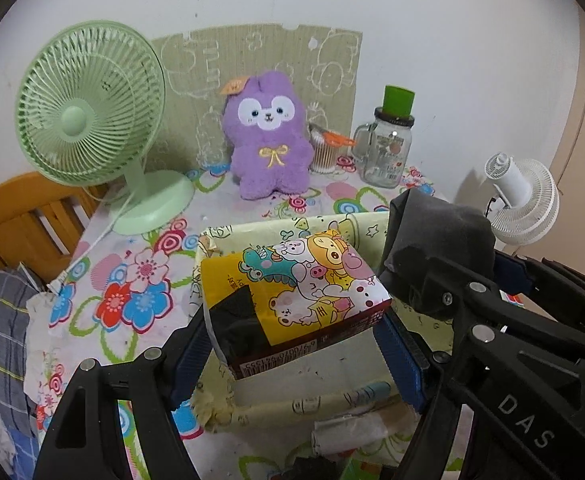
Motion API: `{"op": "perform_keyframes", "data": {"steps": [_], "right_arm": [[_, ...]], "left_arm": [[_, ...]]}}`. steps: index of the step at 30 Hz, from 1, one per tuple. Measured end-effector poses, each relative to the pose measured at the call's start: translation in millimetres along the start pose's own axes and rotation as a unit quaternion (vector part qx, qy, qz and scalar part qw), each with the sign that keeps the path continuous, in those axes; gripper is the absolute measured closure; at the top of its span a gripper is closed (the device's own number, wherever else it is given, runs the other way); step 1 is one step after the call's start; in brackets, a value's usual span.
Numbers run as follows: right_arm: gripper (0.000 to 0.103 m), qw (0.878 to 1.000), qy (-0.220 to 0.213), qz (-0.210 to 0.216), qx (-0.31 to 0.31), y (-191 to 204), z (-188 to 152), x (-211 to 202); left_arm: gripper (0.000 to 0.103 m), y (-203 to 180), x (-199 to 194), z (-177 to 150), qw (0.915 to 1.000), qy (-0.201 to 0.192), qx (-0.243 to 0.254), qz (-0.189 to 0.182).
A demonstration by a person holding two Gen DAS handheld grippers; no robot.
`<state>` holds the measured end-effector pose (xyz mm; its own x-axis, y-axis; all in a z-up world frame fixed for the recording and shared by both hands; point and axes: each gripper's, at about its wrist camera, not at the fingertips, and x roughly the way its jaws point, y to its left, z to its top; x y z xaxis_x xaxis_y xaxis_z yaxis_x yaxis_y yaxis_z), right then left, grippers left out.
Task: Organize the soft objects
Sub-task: 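Lower both items into the fabric box and open both tools, then withdraw both tools from the box back toward the remaining pile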
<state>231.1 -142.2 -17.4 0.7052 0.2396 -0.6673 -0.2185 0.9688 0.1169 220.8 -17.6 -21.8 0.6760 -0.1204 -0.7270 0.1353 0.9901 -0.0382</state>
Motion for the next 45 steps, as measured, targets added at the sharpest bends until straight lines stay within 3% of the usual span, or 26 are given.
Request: {"op": "perform_keyframes", "data": {"steps": [8, 12, 18, 22, 23, 45], "right_arm": [[0.062, 1.0, 0.016, -0.002, 0.002, -5.5, 5.1, 34.8], [0.062, 1.0, 0.024, -0.009, -0.001, -6.8, 3.6, 53.3], [0.059, 0.999, 0.051, 0.008, 0.013, -10.4, -1.0, 71.7], [0.027, 0.999, 0.051, -0.002, 0.01, -8.7, -1.5, 73.1], [0.024, 0.999, 0.046, -0.005, 0.008, -8.1, -1.5, 71.4], [0.021, 0.999, 0.036, -0.018, 0.022, -12.8, -5.8, 25.4]], "left_arm": [[0.023, 11.9, 32.0, 4.8, 0.9996, 0.024, -0.016, 0.001], [0.023, 16.4, 50.8, 4.4, 0.9985, 0.042, -0.025, 0.025], [0.02, 11.3, 56.0, 4.4, 0.9989, 0.029, -0.002, 0.037], [0.009, 8.6, 56.9, 4.6, 0.9993, 0.028, 0.005, 0.023], [0.008, 7.5, 56.9, 4.7, 0.9994, 0.028, 0.006, 0.018], [0.004, -13.3, 19.1, 0.4, 0.9998, 0.006, 0.016, 0.013]]}}
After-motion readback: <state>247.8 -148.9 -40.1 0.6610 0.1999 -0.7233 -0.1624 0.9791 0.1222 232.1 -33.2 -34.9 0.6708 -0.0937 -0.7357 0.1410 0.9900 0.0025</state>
